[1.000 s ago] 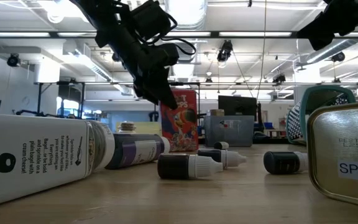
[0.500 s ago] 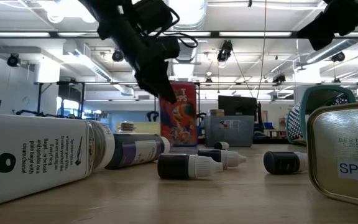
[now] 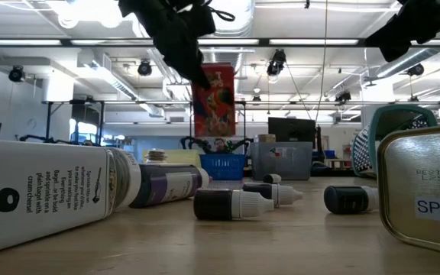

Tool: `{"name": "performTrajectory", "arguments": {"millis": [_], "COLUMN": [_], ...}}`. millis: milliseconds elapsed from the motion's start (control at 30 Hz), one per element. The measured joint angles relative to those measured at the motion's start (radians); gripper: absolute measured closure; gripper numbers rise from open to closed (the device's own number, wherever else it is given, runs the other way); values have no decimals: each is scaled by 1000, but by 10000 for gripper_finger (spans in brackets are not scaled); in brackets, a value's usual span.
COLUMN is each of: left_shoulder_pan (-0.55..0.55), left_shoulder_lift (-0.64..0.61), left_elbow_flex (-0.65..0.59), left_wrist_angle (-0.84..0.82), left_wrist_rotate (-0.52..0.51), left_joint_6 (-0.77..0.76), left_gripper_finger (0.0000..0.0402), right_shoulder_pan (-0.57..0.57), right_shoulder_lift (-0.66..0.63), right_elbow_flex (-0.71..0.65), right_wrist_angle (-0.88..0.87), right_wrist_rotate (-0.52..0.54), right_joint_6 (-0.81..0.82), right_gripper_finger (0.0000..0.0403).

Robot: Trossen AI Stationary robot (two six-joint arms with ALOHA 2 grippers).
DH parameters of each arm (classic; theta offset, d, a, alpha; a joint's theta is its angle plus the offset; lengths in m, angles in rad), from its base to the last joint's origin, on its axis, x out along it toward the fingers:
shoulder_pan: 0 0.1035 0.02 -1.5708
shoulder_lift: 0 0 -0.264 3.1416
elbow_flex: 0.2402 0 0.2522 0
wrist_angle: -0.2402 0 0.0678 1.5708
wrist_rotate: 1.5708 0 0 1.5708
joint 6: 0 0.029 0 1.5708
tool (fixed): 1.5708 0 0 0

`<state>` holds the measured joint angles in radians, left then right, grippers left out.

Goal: Pick & Place Kitchen Items
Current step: Put the red cereal box into the yellow bin

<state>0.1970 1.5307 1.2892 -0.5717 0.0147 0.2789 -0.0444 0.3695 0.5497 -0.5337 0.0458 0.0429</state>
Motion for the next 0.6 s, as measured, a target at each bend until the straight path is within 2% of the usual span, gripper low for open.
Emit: {"name": "performTrajectory", "arguments": {"millis": [300, 600], "left_shoulder_pan": [149, 311], "left_shoulder_lift": [-89, -94], "left_elbow_flex": [1, 2], "left_wrist_angle": [-5, -6], "left_wrist_rotate": [0, 28], "left_joint_6": [85, 208], "left_gripper_finger": [223, 223], "right_shoulder_pan": [0, 0], "right_shoulder_lift": [0, 0], "right_elbow_flex": [0, 0], "right_wrist_angle": [0, 0], "right_wrist_rotate": [0, 0], "right_joint_6": [0, 0], "right_gripper_finger": [394, 394]}}
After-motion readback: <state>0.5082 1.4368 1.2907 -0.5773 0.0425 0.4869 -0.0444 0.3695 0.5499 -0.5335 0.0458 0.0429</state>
